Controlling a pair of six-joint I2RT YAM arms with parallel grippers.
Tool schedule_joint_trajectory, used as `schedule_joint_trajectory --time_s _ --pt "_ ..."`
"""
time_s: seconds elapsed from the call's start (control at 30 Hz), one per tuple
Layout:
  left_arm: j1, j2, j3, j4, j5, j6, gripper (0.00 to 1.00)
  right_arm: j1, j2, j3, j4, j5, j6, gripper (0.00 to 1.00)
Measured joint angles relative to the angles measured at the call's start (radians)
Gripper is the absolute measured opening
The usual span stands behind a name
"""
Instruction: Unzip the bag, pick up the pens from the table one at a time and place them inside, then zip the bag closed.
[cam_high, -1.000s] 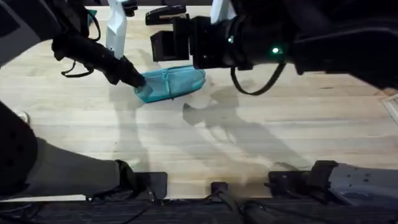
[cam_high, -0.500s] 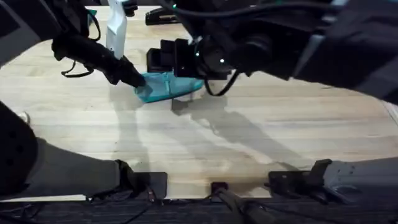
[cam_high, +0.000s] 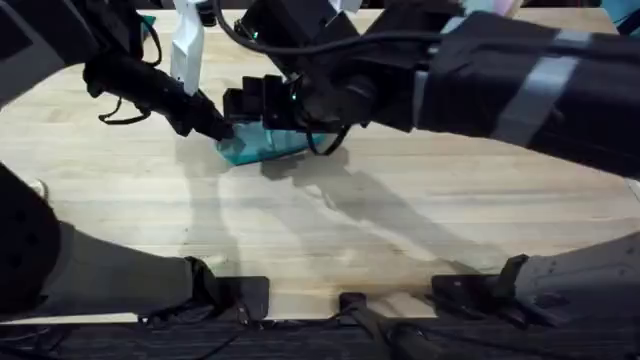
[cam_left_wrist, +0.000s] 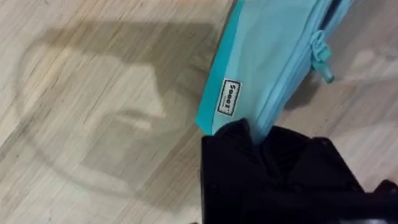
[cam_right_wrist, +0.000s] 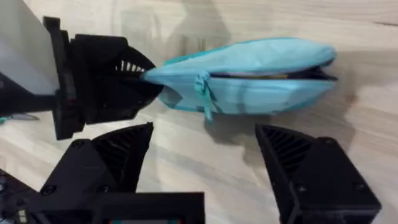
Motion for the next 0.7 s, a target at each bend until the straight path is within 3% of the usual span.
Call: schedule_joint_trajectory --time_s 0.57,0.7 --pt "0.000 0.000 0.000 0.005 -0.003 0.001 0.044 0.005 0.138 0.000 0.131 0.002 0.000 0.996" --pt "0.000 0.000 0.000 0.007 -0.005 0.000 0.044 0.001 0.150 0.000 0.145 0.017 0.000 0.954"
